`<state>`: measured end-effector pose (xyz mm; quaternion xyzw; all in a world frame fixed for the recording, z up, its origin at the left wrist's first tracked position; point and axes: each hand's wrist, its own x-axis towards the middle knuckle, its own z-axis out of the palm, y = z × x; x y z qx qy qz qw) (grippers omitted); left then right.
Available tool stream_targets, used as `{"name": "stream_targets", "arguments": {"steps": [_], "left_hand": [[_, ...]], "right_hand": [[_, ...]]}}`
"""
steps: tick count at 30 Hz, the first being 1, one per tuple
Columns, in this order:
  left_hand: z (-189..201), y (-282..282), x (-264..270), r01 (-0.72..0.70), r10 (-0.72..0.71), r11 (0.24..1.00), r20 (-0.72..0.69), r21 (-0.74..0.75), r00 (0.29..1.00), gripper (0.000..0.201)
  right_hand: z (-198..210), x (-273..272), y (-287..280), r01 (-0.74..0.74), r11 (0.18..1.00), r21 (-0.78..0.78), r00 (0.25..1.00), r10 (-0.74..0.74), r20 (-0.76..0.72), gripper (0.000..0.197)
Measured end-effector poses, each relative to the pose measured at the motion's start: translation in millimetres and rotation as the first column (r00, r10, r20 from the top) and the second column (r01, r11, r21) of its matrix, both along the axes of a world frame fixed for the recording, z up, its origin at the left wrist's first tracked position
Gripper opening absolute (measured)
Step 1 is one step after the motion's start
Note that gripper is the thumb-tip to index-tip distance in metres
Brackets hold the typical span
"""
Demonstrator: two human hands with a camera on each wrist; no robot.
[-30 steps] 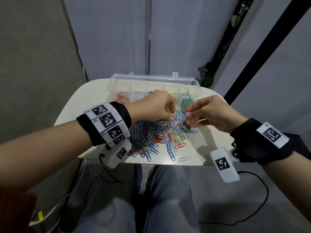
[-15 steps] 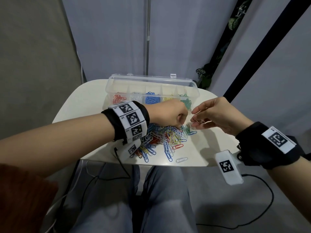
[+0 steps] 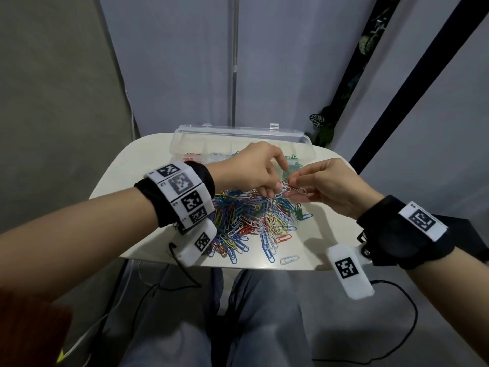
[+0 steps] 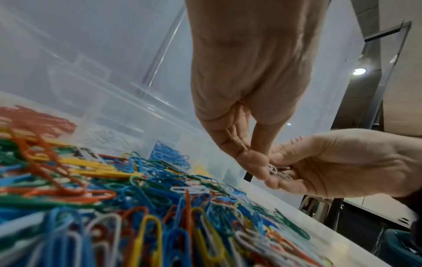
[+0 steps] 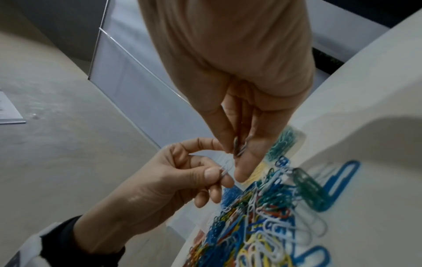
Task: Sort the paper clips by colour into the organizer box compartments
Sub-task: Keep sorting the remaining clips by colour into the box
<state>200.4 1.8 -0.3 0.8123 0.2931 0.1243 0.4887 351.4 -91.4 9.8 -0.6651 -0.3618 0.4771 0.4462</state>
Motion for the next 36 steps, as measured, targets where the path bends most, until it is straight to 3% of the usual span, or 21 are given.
{"name": "stream_targets", "arguments": {"steps": [6,11,16,24,32,36], "left_hand": [[7,-3,-25,-0.059,0.06,0.998,-0.027,0.035,0.998,0.038],[24,11,-79,-0.206,0.245,0.947,-0.14,0.248,0.959,0.023],[24,28,-124,-0.28,0.357,0.892,-0.171,0.356,0.918,0.02],[11,39,-160,-0.226,0.378,0.87,-0.299,0.438,0.876,0.014],[-11,40,-173,0.04,0.212,0.884,-0.475,0.466,0.854,0.043],[-16,38,-170,0.093,0.19,0.856,-0.476,0.509,0.859,0.04]], "right_hand": [[7,-22,9,-0.096,0.995,0.025,0.995,0.096,0.007,0.012],[30,-43,36,-0.133,0.981,0.14,0.967,0.097,0.237,0.013],[43,-81,85,-0.186,0.965,0.186,0.911,0.098,0.401,0.017],[37,-105,108,-0.262,0.964,0.051,0.797,0.186,0.574,0.025],[39,-97,69,-0.259,0.949,0.18,0.761,0.085,0.643,0.018],[31,-104,56,-0.288,0.936,0.2,0.764,0.099,0.638,0.012]]}}
